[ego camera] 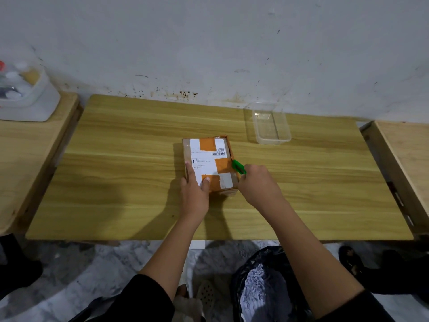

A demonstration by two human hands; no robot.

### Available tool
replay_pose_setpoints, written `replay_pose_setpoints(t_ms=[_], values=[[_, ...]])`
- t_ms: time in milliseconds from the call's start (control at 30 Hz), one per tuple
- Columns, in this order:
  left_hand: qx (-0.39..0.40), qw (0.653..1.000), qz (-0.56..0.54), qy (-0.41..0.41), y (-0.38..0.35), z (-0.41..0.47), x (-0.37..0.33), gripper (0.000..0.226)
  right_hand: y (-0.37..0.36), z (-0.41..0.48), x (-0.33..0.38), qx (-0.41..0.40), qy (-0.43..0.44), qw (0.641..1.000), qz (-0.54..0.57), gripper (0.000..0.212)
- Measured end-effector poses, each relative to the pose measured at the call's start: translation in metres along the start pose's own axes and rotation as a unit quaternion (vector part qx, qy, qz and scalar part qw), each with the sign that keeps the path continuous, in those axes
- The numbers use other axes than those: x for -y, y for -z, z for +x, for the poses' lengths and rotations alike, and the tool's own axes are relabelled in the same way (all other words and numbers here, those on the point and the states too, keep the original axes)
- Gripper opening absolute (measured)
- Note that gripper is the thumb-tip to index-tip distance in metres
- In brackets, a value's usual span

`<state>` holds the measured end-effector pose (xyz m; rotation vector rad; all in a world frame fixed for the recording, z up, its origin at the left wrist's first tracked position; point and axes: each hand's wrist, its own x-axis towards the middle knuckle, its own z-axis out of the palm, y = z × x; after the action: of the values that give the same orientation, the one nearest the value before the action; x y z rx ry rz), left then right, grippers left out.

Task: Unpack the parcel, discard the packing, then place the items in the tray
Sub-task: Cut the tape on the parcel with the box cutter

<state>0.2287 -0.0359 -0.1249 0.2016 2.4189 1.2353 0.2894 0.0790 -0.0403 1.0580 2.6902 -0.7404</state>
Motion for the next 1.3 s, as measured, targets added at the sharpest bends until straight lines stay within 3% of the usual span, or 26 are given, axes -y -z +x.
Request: replay_pose_setpoints(t_ms=[633, 833, 1000, 1100, 1200, 1300], values=[[-0.003, 0.999, 0.006, 0.039, -0.001, 0.000, -0.005, 0.066, -0.003, -0.033, -0.019, -0.029, 0.008, 0.999, -0.029, 0.015], [-0.048, 0.988, -0.138, 0.047, -0.004, -0.010, -0.017, 0.066, 0.001, -0.026, -0.036, -0.092, 0.006, 0.992, 0.083, 0.018], [-0.044, 0.999, -0.003, -0.025, 0.010, 0.004, -0.012, 0.054, 0.000, -0.010, -0.036, -0.131, 0.003, 0.975, 0.178, 0.026], [-0.031, 0.991, 0.100, -0.081, 0.025, 0.043, -0.015, 0.059, -0.002, 0.002, -0.034, -0.137, -0.009, 0.966, 0.221, 0.028], [0.048, 0.972, 0.195, -0.125, 0.037, 0.077, -0.029, 0.074, -0.006, 0.011, -0.033, -0.137, -0.022, 0.961, 0.240, 0.029], [0.152, 0.922, 0.312, -0.172, 0.041, 0.100, -0.036, 0.095, -0.008, 0.020, -0.033, -0.133, -0.032, 0.956, 0.260, 0.029]])
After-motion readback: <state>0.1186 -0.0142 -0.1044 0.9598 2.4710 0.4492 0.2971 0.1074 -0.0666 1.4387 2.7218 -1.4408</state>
